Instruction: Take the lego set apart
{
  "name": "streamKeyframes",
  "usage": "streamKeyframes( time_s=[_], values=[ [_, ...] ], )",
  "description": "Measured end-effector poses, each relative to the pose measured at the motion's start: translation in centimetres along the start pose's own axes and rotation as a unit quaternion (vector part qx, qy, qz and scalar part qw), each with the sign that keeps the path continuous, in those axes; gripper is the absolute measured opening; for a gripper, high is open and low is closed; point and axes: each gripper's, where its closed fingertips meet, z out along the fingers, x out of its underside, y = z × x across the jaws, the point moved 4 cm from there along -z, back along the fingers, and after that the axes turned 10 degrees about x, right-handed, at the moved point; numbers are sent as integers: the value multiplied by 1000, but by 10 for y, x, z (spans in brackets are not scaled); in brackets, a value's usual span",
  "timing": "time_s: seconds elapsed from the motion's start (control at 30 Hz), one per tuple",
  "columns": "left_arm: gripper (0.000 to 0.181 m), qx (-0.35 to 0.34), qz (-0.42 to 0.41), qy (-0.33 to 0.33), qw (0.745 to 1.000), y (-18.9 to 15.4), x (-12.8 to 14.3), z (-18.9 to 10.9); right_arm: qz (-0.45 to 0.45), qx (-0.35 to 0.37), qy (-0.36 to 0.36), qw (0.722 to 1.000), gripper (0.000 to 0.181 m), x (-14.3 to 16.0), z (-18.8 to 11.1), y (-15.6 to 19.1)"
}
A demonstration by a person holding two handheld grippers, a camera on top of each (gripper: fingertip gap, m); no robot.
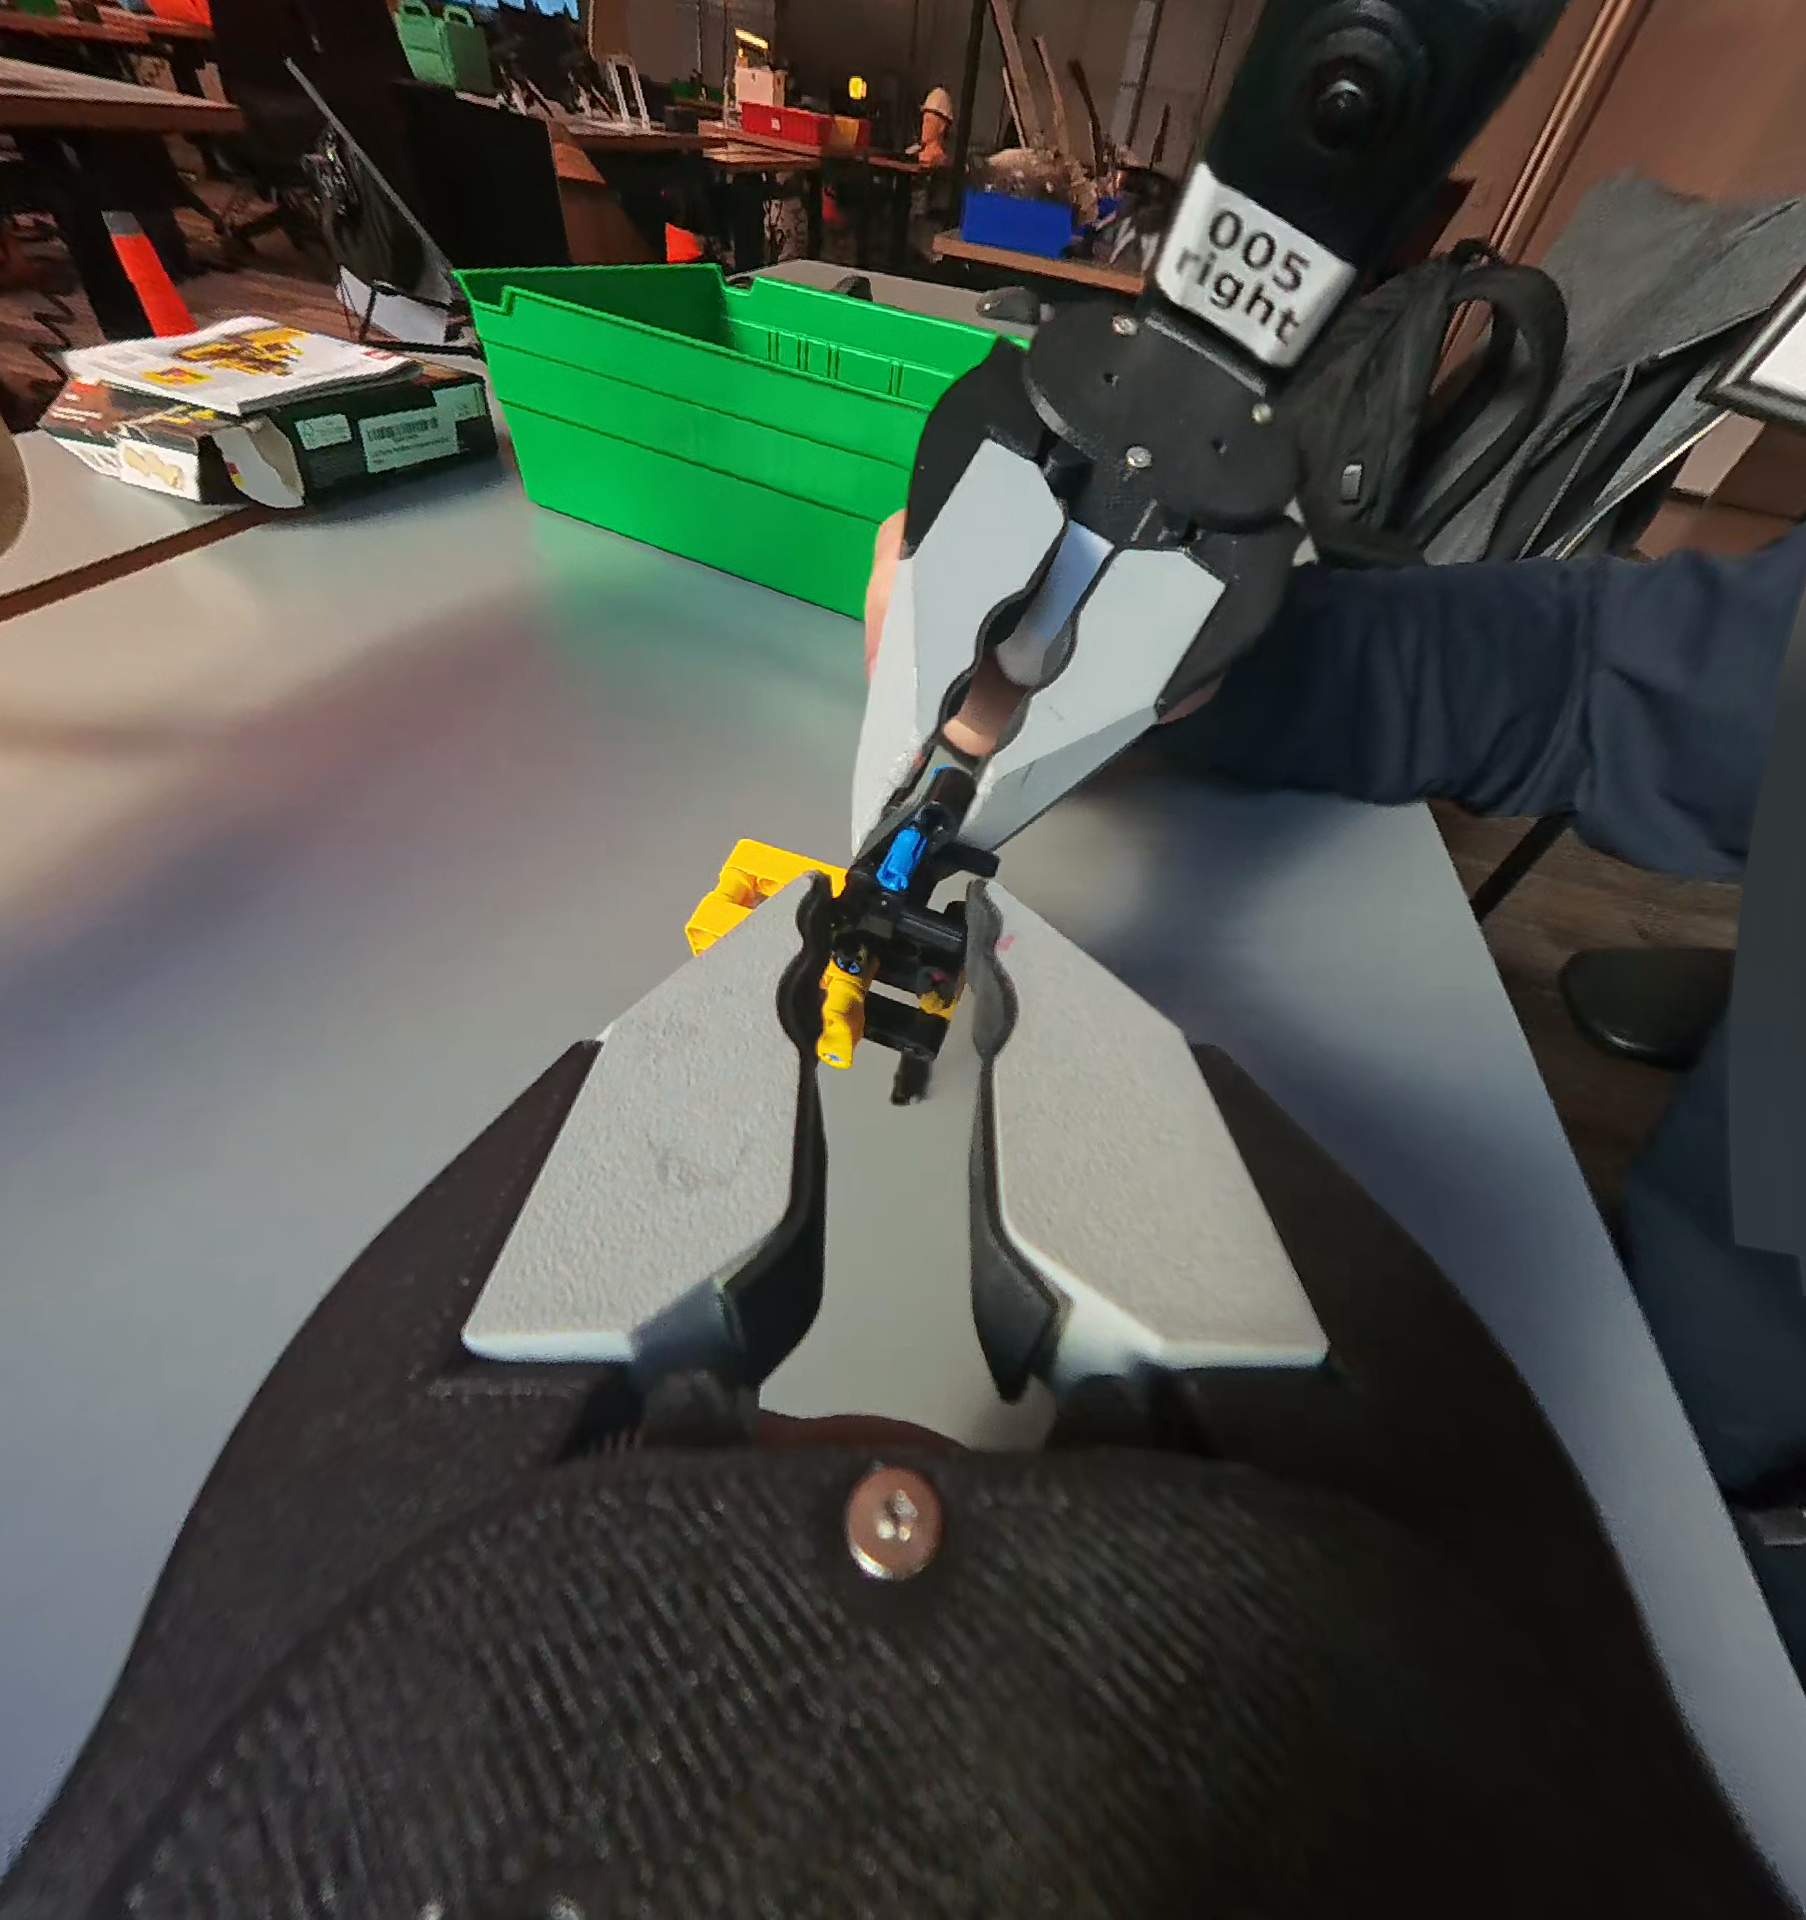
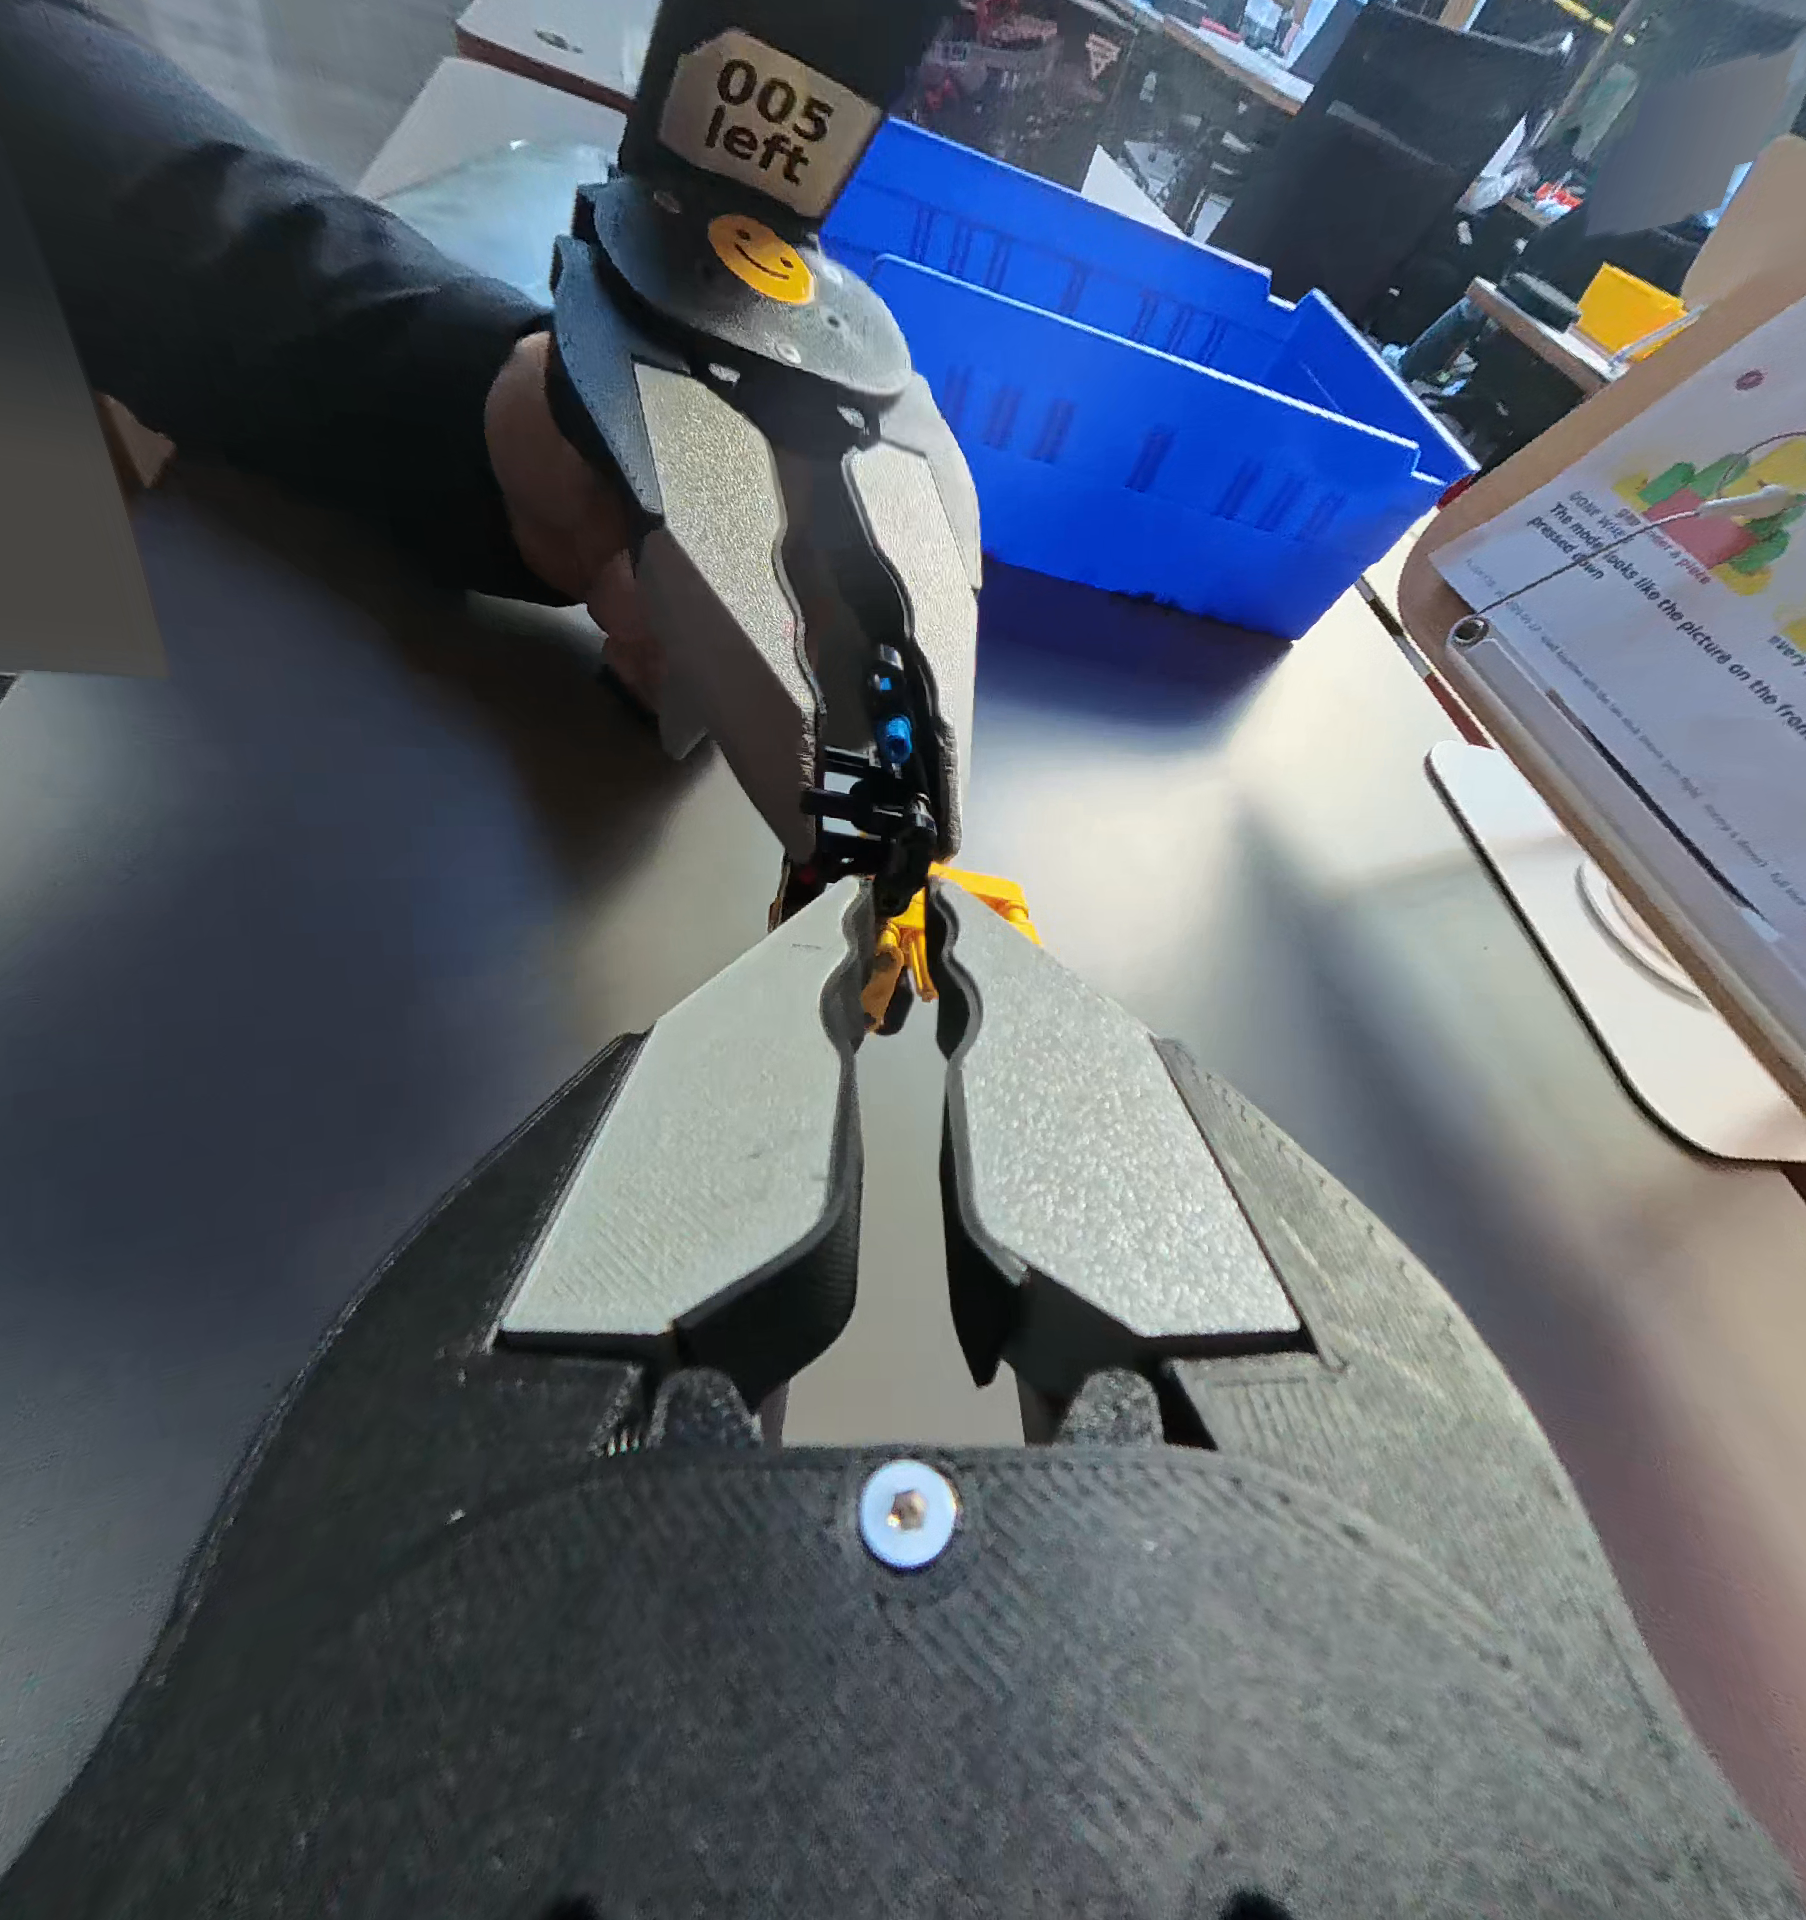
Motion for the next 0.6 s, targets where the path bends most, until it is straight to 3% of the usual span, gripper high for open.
streamKeyframes(
  time_s=[0.17, 0.33, 0.4, 0.5, 0.57, 0.6],
  values=[
    [22, 44, -85, -21, 995, -2, 1, 2, -10, 6, -8, 1000, 9, -5, 1, 2],
    [23, 26, -48, -20, 998, -3, -2, 3, 34, -5, -15, 999, 7, -8, -1, 0],
    [21, -26, -24, -23, 999, 1, -7, -2, 77, -7, -24, 997, 5, -12, 0, -4],
    [20, -29, -36, -22, 999, 0, -5, -7, 120, -27, -32, 992, 5, -8, -3, -6],
    [17, -96, -36, -32, 994, 20, -4, -33, 196, 15, -71, 978, 4, -2, -30, -44],
    [17, -109, -57, -67, 990, 30, -10, -54, 245, 16, -111, 963, 4, -2, -48, -64]
  ],
)
